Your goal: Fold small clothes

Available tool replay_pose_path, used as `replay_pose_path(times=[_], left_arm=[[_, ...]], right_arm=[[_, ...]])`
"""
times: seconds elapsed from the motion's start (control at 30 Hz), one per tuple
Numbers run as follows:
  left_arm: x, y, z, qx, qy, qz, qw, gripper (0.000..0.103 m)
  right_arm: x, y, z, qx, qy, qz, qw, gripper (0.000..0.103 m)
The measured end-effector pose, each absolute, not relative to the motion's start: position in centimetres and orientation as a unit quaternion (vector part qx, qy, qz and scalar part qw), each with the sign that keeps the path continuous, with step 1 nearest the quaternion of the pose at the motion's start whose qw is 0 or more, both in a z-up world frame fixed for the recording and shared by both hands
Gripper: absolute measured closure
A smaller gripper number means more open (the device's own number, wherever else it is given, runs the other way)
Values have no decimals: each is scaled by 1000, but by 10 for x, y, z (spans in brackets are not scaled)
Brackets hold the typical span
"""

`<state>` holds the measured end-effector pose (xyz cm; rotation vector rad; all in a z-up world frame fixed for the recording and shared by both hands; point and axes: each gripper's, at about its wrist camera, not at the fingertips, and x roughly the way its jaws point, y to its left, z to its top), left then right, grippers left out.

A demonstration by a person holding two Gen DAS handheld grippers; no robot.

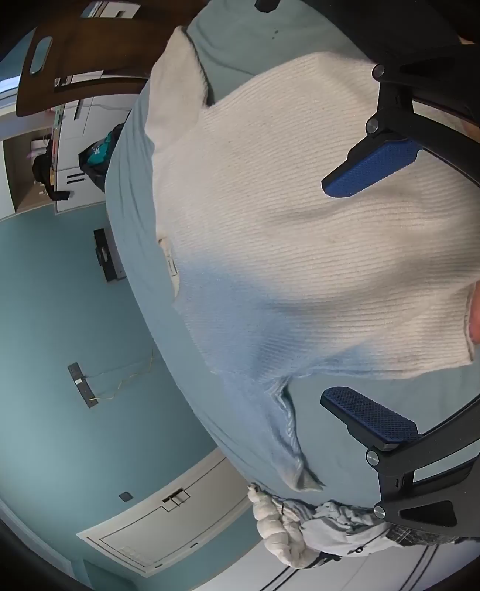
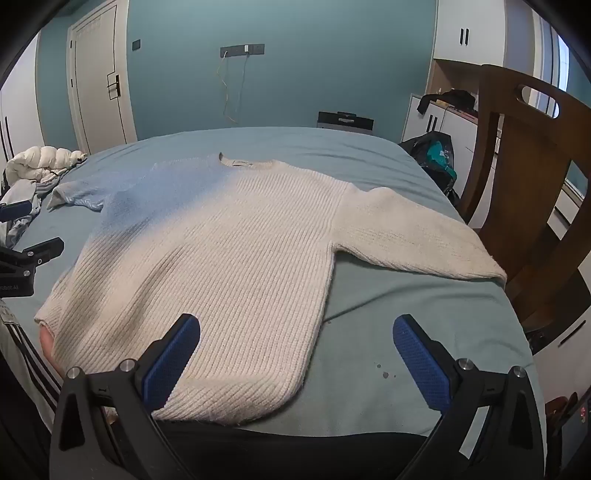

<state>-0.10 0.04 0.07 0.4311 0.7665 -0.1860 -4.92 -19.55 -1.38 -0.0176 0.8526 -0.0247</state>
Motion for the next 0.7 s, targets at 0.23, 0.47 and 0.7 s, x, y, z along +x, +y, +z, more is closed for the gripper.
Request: replay_pose_path(times=[0.23,0.47,0.7], left_arm=[[-9,0,1,211,363,-93,903,0],[-1,0,0,212,376,-91,898,0],[1,-2,1,210,380,-93,896,0]], right_arm=[[-51,-198,-11,-13,413,-12,911,1],[-47,-196,-12,-15,413,-12,911,1],[-47,-194,-15,-16,417,-15,909,1]])
